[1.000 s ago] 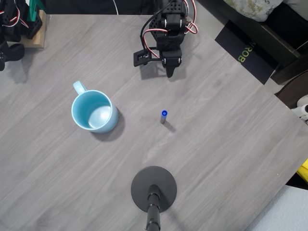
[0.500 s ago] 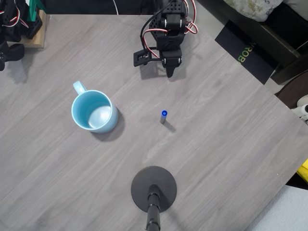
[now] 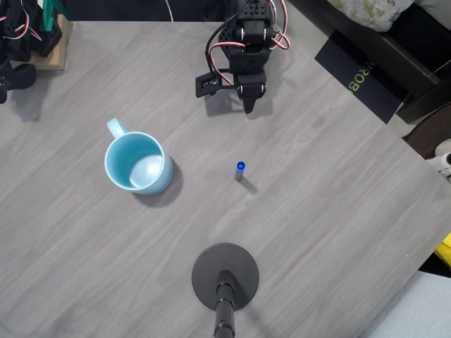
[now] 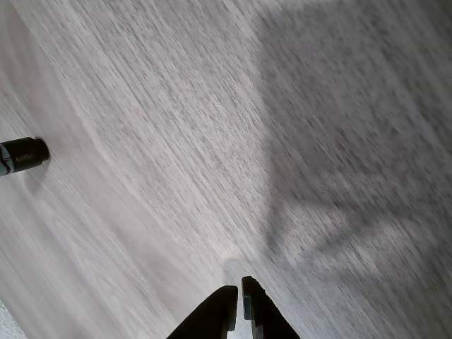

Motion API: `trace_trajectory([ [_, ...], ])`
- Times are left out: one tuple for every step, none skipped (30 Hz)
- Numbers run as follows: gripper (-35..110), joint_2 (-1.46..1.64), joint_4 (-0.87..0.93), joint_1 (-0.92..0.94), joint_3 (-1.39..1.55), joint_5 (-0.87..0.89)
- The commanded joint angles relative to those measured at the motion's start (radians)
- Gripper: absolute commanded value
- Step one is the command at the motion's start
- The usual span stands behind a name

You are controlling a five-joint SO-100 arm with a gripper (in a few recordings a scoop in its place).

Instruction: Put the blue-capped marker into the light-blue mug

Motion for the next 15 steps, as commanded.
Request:
trace_trajectory([
  [0, 0.026, 0.012, 0.006, 0.003, 0.0],
  [0, 0.026, 0.012, 0.006, 0.003, 0.0],
  [0, 0.026, 0.012, 0.006, 0.003, 0.0],
  [0, 0.026, 0.012, 0.006, 0.003, 0.0],
  [0, 0.026, 0.012, 0.006, 0.003, 0.0],
  [0, 0.026, 0.012, 0.006, 0.003, 0.0],
  [0, 0.026, 0.012, 0.006, 0.003, 0.0],
  [0, 0.026, 0.012, 0.006, 0.003, 0.0],
  [0, 0.026, 0.012, 0.0, 0.003, -0.005],
  [0, 0.026, 0.014, -0.028, 0.003, -0.005],
  [0, 0.028, 0.017, -0.071, 0.003, -0.005],
  [0, 0.028, 0.017, -0.107, 0.003, -0.011],
  [0, 0.028, 0.017, -0.123, 0.003, -0.011],
  [0, 0.028, 0.015, -0.138, 0.003, -0.011],
  [0, 0.028, 0.014, -0.156, 0.003, -0.011],
])
